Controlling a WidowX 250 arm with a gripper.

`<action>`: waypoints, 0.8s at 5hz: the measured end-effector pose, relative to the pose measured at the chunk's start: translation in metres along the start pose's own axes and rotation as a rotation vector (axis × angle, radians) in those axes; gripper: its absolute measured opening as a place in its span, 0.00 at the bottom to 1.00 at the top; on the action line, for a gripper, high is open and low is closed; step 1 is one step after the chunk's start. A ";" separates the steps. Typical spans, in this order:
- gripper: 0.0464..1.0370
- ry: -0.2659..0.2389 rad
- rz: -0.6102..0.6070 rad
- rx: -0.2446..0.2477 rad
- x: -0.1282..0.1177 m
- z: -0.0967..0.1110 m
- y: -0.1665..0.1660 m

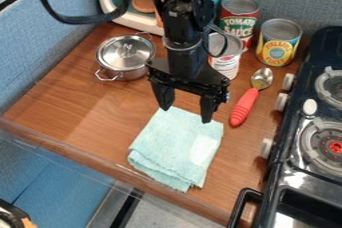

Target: Opened the lid of the silver pot and put it on top of the blue cloth

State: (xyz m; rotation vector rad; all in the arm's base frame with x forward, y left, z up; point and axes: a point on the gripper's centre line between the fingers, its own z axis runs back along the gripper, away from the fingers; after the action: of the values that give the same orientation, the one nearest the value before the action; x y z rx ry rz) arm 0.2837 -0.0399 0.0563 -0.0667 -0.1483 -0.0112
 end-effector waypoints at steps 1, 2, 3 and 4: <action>0.96 0.038 0.003 0.004 -0.004 -0.008 0.001; 0.96 0.040 0.078 0.018 0.017 -0.004 0.037; 0.96 0.053 0.156 0.034 0.035 -0.003 0.078; 0.96 0.052 0.183 0.057 0.054 -0.002 0.111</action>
State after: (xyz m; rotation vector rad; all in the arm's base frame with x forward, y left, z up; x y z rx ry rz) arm 0.3390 0.0700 0.0553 -0.0224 -0.0901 0.1739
